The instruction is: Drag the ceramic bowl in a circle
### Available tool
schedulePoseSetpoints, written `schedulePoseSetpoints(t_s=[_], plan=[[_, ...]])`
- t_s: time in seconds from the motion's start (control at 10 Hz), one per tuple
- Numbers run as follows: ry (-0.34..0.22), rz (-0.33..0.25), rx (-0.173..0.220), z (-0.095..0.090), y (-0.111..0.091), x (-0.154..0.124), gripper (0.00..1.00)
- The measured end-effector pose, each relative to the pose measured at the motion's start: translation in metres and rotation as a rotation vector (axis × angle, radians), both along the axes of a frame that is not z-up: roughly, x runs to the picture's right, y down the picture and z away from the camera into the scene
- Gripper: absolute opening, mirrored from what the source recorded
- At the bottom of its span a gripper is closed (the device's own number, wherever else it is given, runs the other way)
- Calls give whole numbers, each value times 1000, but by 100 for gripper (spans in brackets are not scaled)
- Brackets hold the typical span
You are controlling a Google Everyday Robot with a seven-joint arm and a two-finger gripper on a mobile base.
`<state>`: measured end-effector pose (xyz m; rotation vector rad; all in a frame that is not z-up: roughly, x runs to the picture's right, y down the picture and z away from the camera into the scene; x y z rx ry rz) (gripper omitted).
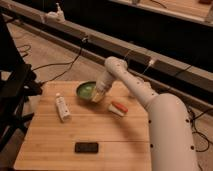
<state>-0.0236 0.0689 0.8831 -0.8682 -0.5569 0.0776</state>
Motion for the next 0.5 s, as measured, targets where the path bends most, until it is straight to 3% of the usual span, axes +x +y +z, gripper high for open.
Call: schedulePoseSetpoints(t_s=[0.2, 0.5], plan=[[93, 13, 4, -2, 0, 48, 0], [149, 45, 40, 11, -25, 63, 0]])
